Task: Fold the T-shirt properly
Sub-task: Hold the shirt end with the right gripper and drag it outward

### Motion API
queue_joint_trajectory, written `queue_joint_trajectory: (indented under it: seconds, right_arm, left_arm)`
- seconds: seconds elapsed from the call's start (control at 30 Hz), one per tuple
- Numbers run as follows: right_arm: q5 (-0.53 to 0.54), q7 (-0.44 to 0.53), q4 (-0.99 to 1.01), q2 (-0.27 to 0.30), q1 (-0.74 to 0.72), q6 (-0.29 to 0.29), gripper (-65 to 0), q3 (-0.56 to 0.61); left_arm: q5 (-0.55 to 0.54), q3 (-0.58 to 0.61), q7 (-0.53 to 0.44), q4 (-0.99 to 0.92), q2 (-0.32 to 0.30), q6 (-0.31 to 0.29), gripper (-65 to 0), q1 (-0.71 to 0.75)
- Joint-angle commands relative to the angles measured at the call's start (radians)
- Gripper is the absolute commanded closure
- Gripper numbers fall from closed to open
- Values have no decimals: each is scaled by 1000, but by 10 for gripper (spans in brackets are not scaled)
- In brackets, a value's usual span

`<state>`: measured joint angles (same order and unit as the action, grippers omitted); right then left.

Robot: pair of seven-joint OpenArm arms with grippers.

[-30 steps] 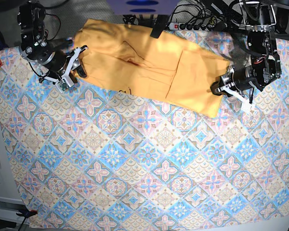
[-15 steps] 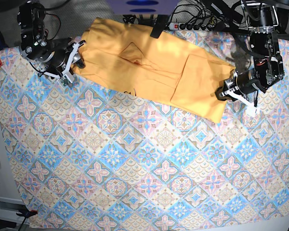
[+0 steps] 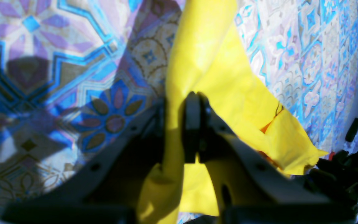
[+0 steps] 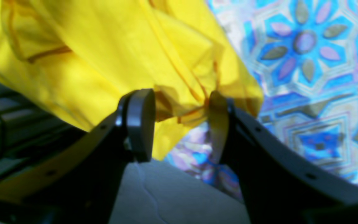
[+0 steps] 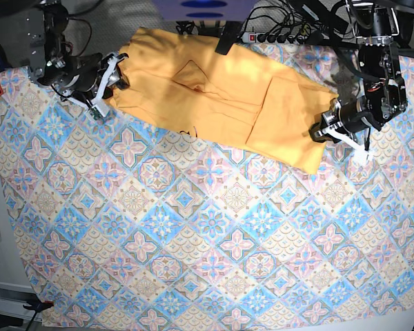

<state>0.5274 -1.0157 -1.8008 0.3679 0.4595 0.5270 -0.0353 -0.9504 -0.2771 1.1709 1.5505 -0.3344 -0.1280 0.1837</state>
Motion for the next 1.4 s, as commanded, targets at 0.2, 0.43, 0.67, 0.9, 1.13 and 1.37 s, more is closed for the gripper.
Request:
queue_joint_trajectory:
  seconds: [0.2, 0.43, 0.67, 0.9, 1.13, 1.37]
  right_arm:
    - [93, -67, 89, 13, -3, 3, -278, -105]
    - [106, -65, 149, -13, -1, 3, -278, -97]
    - [230, -64, 289, -27, -5, 3, -278, -94]
    - [241, -58, 309, -31, -5, 9, -278, -97]
    - [380, -64, 307, -43, -5, 9, -278, -102]
    - [380, -64, 307, -45, -5, 11, -278, -101]
  left_arm:
    - [-14, -3, -10, 11, -12, -3, -63, -8]
    - [-14, -6, -10, 11, -12, -3, -63, -8]
    - [-14, -6, -12, 11, -12, -3, -63, -8]
    - [-14, -6, -12, 11, -12, -3, -63, -10]
    - [-12, -6, -12, 11, -13, -3, -63, -10]
    - [-12, -6, -12, 11, -15, -3, -63, -10]
